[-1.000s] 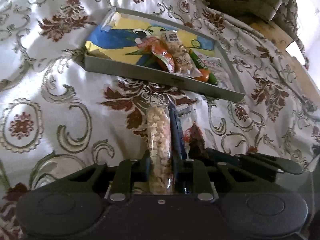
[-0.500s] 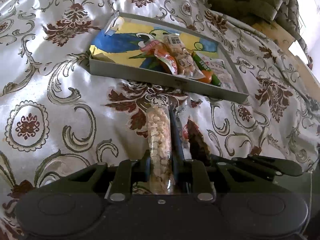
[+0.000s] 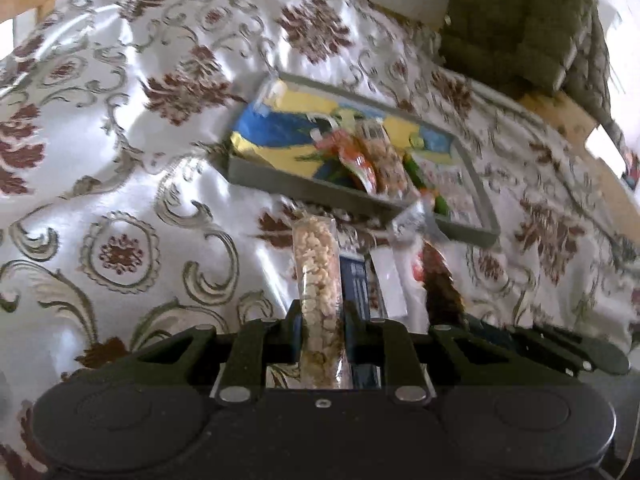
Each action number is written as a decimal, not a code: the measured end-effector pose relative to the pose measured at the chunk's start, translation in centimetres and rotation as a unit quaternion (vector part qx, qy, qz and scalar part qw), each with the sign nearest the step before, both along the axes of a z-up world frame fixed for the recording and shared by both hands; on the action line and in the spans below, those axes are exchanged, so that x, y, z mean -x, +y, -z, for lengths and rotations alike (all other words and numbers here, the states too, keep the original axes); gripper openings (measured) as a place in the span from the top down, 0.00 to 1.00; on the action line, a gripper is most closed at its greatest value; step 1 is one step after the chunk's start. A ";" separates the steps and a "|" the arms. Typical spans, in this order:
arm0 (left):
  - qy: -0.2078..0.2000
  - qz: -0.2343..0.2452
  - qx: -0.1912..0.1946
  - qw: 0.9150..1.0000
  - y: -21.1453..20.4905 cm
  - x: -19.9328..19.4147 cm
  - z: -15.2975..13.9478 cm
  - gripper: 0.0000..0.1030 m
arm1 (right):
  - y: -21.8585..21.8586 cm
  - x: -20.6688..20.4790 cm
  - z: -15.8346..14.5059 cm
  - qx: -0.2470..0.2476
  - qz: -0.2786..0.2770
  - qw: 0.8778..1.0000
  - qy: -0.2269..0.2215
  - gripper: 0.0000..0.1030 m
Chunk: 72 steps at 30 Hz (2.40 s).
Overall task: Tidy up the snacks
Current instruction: 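Carry the held snacks with both tools over the grey tray, then open both tools to drop the held snacks into the tray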
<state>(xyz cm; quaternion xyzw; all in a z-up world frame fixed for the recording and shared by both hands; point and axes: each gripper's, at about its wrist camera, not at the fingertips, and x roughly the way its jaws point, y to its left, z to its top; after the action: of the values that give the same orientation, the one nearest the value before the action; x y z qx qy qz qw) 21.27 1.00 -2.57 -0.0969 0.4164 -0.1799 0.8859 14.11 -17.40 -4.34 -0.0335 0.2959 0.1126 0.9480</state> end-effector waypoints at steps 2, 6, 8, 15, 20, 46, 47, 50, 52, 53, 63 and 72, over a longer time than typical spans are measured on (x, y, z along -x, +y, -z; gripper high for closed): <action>-0.014 -0.011 0.007 1.000 0.4 0.2 -0.6 0.80 | -0.3 0.2 -0.4 -0.005 0.002 1.000 -0.007 0.89; -0.048 -0.021 0.014 0.998 0.3 0.6 -1.7 0.80 | -1.0 0.2 -1.1 -0.022 0.009 1.000 -0.020 0.89; -0.062 -0.022 0.014 0.998 -0.1 0.5 -2.1 0.80 | -1.5 0.0 -1.5 -0.034 0.013 0.999 -0.027 0.89; -0.093 -0.027 0.026 0.995 -1.3 -1.3 -3.6 0.80 | -3.8 -1.5 -2.9 -0.075 0.041 0.995 -0.051 0.89; -0.123 -0.034 0.037 0.991 -2.6 -4.4 -4.9 0.80 | -5.9 -3.7 -4.0 -0.100 0.066 0.990 -0.070 0.88; -0.139 -0.069 0.082 0.984 -4.5 -17.2 1.3 0.80 | -6.0 -19.0 -0.1 -0.132 0.118 0.982 -0.061 0.88; -0.138 -0.070 0.085 0.984 -4.5 -17.4 1.4 0.80 | -5.7 -19.3 0.2 -0.129 0.116 0.983 -0.059 0.88; -0.135 -0.073 0.091 0.984 -4.3 -17.8 2.0 0.80 | -5.4 -20.0 1.0 -0.124 0.113 0.984 -0.052 0.88; -0.132 -0.075 0.093 0.984 -4.2 -18.0 2.3 0.80 | -5.4 -20.4 1.5 -0.128 0.113 0.984 -0.044 0.88; -0.130 -0.077 0.095 0.984 -4.2 -18.1 2.4 0.79 | -5.4 -20.5 1.7 -0.130 0.114 0.984 -0.040 0.88; -0.116 -0.092 0.089 0.985 -3.5 -18.6 3.0 0.76 | -4.9 -20.8 2.5 -0.113 0.110 0.987 -0.022 0.85; -0.103 -0.107 0.038 0.988 -3.7 -18.6 3.4 0.61 | -3.8 -20.3 2.1 -0.065 0.110 0.991 -0.034 0.64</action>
<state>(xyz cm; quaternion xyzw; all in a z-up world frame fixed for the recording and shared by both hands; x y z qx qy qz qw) 39.89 -2.73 -5.93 -0.1553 0.3027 -0.1085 0.9341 34.39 -21.19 -6.48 0.0576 0.2577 0.0255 0.9642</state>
